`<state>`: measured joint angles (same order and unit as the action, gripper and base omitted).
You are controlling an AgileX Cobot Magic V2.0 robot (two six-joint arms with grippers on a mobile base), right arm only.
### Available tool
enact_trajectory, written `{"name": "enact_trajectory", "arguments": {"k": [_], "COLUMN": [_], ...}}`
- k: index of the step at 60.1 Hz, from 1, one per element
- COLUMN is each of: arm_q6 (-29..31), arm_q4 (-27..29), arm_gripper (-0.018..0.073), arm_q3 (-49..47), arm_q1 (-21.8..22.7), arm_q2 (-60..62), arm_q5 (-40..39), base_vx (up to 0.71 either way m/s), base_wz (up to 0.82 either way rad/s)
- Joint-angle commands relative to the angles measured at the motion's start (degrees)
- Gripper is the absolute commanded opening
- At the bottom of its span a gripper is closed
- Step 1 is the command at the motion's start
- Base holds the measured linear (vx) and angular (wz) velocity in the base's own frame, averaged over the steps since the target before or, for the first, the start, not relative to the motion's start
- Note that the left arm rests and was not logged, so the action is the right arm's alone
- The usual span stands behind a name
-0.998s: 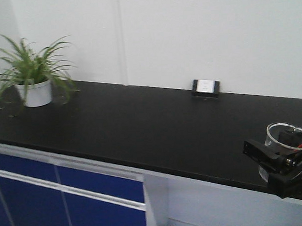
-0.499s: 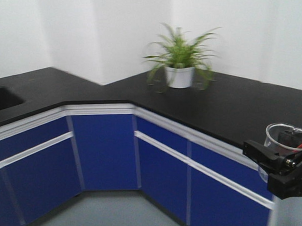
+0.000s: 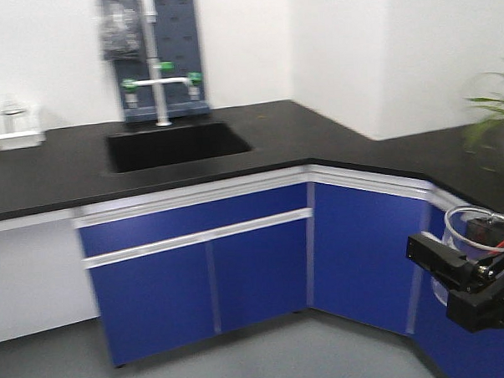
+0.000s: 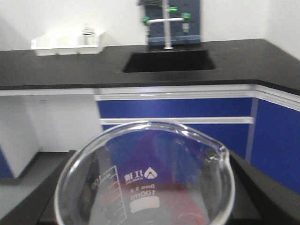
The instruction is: Grab beaker from right and move to left
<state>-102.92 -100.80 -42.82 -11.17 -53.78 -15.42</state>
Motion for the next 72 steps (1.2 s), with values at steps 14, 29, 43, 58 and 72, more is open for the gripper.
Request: {"name": "enact_trajectory", "arguments": {"k": [14,29,43,58,72], "arm_q6": [0.05,0.05,0.05,0.05,0.05], "arm_q4": [-2.32,-2.32,-2.32,-2.32,-2.32], "arm_gripper": [-0.0004,-0.0004,-0.0004,-0.0004,-0.0004], "arm_q3": [-1.73,-1.73,-1.73,-1.73,-1.73], "arm_q1": [0.04,0.04,0.04,0.04,0.04], "arm_q2": [0.88,0.88,0.89,0.89,0.72], "arm_q5": [0.99,0.99,1.05,1.05,1.05], "base_vx": [0.16,0.23,0.26,0.32,0.4], "base_wz": [0.82,0.84,0.75,0.5,0.21]}}
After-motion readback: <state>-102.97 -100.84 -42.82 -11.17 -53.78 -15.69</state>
